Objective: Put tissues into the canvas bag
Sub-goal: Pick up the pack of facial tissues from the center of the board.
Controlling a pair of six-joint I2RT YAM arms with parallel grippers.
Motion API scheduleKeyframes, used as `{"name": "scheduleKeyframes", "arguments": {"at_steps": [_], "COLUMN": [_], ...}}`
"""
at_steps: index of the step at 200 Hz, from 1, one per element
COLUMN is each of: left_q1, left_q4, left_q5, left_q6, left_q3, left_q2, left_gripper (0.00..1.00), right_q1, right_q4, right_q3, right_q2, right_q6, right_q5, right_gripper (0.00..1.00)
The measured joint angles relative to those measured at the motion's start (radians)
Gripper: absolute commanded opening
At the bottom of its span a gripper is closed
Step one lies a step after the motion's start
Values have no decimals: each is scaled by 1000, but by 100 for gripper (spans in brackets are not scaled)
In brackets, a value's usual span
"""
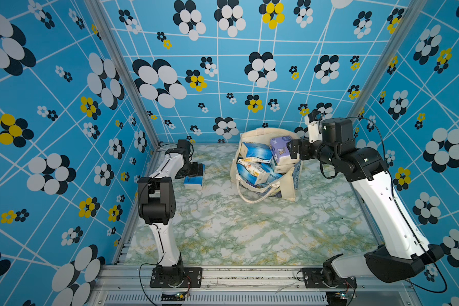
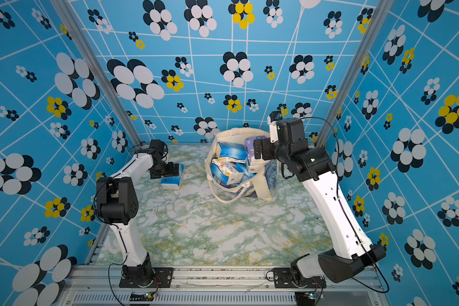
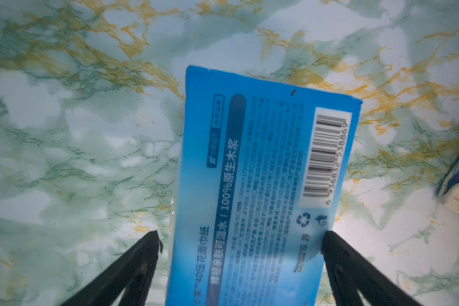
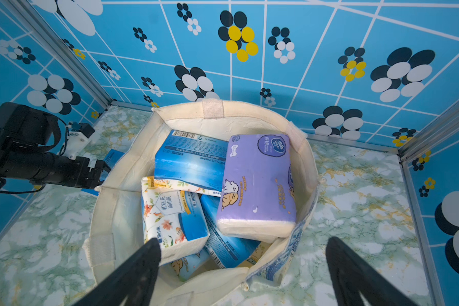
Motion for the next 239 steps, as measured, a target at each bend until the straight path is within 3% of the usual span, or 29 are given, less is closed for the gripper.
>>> {"name": "scheduleKeyframes", "arguments": {"at_steps": [116, 239], "left_q1": [-19, -76], "left_q4": [16, 60], "left_q5": [16, -61], "left_q6": [6, 0], "left_q3": [7, -26], "left_q2": [45, 48], "left_gripper": [99, 100], "right_q1": [0, 0], "right_q4": [21, 22], "right_q3": [-7, -7], "right_q2": [-8, 30], "right_q6": [5, 5], "right_q5": [2, -10], "right_gripper": [99, 99]}}
